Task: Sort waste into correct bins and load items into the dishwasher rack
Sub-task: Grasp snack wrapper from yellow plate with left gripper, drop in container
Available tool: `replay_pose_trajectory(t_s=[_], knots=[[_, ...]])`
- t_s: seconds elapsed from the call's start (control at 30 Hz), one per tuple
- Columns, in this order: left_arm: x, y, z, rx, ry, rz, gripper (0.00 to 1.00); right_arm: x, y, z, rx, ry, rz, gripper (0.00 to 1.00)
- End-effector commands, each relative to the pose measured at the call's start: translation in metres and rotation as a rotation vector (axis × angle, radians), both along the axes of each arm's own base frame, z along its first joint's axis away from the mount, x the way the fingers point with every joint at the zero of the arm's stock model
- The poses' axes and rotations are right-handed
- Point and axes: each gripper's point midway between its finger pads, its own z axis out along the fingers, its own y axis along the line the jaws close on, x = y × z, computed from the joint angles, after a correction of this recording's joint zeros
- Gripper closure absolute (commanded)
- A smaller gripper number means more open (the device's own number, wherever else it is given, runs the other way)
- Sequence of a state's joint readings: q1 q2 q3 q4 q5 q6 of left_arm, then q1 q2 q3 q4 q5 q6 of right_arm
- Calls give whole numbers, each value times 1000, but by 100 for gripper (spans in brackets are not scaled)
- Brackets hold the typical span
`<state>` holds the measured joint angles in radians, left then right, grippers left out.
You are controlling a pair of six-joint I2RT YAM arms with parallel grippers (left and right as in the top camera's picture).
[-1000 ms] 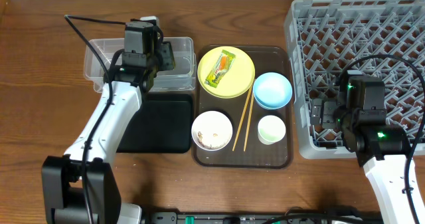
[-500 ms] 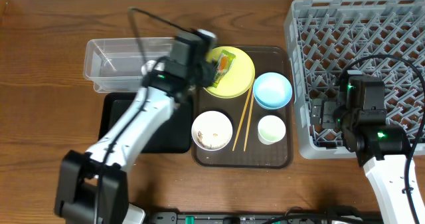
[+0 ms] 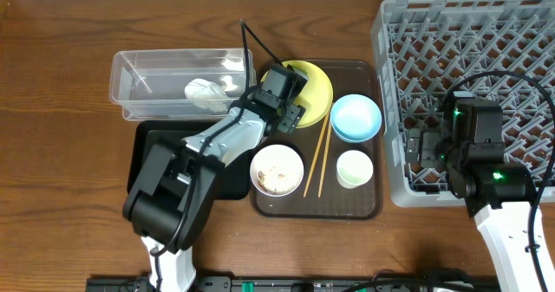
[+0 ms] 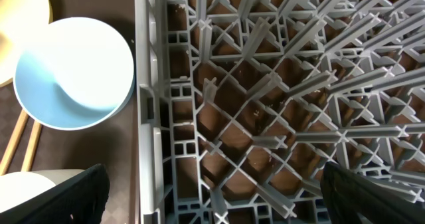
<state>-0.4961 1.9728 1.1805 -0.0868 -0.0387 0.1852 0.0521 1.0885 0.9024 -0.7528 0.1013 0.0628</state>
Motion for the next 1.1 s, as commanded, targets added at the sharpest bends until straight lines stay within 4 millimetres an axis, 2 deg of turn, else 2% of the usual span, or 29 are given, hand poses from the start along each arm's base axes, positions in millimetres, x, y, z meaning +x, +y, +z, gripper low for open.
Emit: replay_pose_trajectory(t_s=[0.0,0.13,0.17,0.3,0.4,0.47,0.57,0.63,0.87,0.97,1.07], knots=[[12,4,-1,26,-31,14,23,3,5,9,-1,-21,24,1],[9,6,-16,41,-4,14,23,2,5,9,-2,-18,24,1],[9,6,-19,43,1,13,26,2,5,9,-2,-16,24,1],[9,6,-18,44,2,13,53,1,4,8,-2,-15,24,1],[11,5,-12,37,-11,14,78,1,4,8,-2,-15,24,1],[11,5,-3,30,-22,14,86,1,4,8,-2,-14,24,1],[11,5,18,-10,-40,51,89,1,4,8,-3,-15,24,1],[9,6,41,-51,-59,86,92,1,4,8,-3,-15,24,1],[-8,21,133,-166,-146,164,92,1,4,8,-3,-15,24,1],[-8,48,153,-202,-163,278,93,2,4,8,-3,-15,24,1],[0,86,148,-237,-143,440,92,1,4,8,-2,-15,24,1]])
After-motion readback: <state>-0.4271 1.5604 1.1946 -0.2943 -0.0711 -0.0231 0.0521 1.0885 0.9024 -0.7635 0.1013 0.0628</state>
